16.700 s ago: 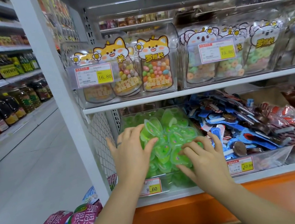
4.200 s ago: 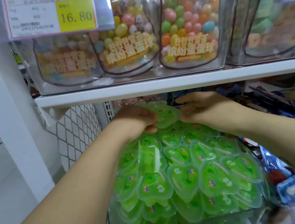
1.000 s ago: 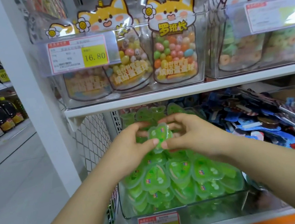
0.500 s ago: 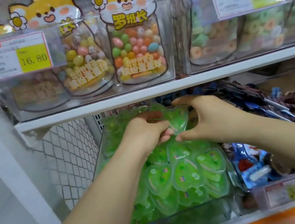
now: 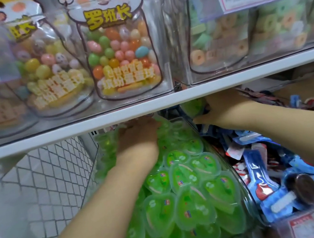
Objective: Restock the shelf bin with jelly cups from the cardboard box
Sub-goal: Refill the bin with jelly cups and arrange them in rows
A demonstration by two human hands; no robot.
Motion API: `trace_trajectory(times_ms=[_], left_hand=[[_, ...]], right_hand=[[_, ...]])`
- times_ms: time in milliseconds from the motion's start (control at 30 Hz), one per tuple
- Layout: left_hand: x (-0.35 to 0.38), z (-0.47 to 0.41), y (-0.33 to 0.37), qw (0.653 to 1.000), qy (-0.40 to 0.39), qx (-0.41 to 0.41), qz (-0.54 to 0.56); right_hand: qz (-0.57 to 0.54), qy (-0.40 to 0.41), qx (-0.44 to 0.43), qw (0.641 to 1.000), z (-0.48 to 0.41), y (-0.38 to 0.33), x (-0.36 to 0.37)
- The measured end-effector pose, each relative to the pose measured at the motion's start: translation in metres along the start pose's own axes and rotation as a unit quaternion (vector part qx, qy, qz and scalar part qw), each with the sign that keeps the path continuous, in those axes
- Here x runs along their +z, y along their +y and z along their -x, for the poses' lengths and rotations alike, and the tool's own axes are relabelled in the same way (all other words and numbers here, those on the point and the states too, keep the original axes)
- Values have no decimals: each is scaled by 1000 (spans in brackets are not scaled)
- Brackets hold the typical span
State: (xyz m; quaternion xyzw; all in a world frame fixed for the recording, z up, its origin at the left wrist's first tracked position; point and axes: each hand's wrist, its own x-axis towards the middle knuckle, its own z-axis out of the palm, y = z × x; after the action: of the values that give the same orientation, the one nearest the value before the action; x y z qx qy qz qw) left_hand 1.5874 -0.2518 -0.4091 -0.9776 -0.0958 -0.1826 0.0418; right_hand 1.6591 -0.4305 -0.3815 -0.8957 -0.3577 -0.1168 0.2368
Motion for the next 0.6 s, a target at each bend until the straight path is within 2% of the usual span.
trace_trajectory(times_ms=[167, 367, 600], left_hand=[[4, -9, -1, 995, -37, 52, -80], [9, -19, -4, 996, 12, 68, -56], [19, -24, -6, 997, 26, 56, -39]], right_hand=[[-40, -73, -32, 996, -24, 6, 16], [-94, -118, -31, 988, -49, 15, 30], [-14, -130, -23, 991, -54, 10, 35]])
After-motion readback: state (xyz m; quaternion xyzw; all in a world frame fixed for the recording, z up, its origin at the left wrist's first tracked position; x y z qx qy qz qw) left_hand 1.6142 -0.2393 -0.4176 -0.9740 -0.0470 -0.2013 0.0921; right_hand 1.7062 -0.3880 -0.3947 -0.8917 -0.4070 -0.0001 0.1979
